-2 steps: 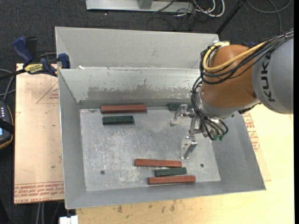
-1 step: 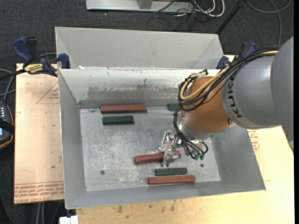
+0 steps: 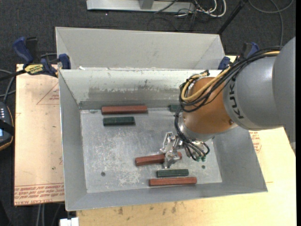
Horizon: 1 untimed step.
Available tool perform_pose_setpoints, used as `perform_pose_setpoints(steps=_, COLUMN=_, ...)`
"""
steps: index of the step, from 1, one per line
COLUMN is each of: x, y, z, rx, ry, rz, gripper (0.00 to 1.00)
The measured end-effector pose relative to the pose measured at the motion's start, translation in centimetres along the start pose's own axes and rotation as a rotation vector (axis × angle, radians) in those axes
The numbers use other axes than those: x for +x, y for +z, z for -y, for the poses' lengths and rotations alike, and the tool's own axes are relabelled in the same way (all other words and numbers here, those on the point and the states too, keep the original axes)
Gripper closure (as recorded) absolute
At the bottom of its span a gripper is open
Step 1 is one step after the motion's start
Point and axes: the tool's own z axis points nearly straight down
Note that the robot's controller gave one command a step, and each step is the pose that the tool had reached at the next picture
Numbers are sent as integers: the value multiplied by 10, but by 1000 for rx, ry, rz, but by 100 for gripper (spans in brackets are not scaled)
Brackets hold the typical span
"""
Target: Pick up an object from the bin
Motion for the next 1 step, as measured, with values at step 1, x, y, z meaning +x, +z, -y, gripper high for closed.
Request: perform_pose_setpoints(steps=1, x=2, y=-132, z=-18, rx=0, ry=-20, rz=-11, gripper=100)
